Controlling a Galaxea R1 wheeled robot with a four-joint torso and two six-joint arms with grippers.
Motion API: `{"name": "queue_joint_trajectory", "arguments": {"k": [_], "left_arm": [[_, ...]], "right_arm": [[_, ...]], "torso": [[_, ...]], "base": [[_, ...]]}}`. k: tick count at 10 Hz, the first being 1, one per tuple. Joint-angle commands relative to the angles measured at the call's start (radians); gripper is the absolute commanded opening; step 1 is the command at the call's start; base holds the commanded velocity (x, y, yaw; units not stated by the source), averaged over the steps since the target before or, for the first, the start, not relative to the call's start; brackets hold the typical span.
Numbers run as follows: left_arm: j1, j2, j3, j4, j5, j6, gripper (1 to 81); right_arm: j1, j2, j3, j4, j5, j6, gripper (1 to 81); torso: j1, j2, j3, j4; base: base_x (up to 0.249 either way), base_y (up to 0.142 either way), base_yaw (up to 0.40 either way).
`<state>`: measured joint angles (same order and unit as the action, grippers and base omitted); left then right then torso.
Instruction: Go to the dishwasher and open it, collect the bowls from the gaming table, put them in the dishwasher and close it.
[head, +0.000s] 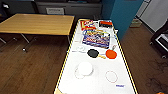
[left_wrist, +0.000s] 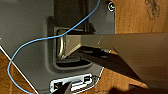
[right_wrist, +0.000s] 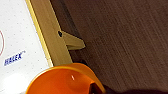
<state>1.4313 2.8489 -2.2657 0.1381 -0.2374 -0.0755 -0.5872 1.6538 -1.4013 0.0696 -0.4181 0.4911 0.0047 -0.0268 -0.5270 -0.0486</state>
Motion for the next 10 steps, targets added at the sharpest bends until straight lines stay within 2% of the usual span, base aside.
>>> {"name": "queue_joint_trajectory", "arguments": {"k": [1,3,5,6,7,10], "left_arm": [[-0.034,-0.103,0.141,0.034,0.047,-0.001,81.1],[-0.086,-0.191,0.283,0.035,0.047,-0.001,81.1],[-0.160,-0.318,0.466,0.032,0.047,-0.003,81.1],[-0.198,-0.373,0.546,0.034,0.050,-0.003,81.1],[-0.241,-0.445,0.647,0.034,0.060,-0.003,81.1],[-0.367,-0.578,0.812,0.018,0.064,-0.006,81.1]], "right_arm": [[0.051,-0.142,0.087,0.039,-0.047,-0.089,1.0],[-0.039,-0.153,0.111,0.039,-0.021,-0.113,1.0],[-0.277,-0.135,0.124,0.039,0.258,-0.163,1.0],[-0.388,-0.105,0.116,0.035,0.377,-0.163,1.0],[-0.458,-0.069,0.096,0.033,0.486,-0.163,1.0],[-0.602,0.012,0.049,0.027,0.638,-0.157,1.0]], "torso": [[0.000,0.000,0.000,0.000],[0.000,0.000,0.000,0.000],[0.000,0.000,0.000,0.000],[0.000,0.000,0.000,0.000],[0.000,0.000,0.000,0.000],[0.000,0.000,0.000,0.000]], "base": [[0.000,0.000,0.000],[0.000,0.000,0.000],[0.000,0.000,0.000],[0.000,0.000,0.000],[0.000,0.000,0.000],[0.000,0.000,0.000]]}}
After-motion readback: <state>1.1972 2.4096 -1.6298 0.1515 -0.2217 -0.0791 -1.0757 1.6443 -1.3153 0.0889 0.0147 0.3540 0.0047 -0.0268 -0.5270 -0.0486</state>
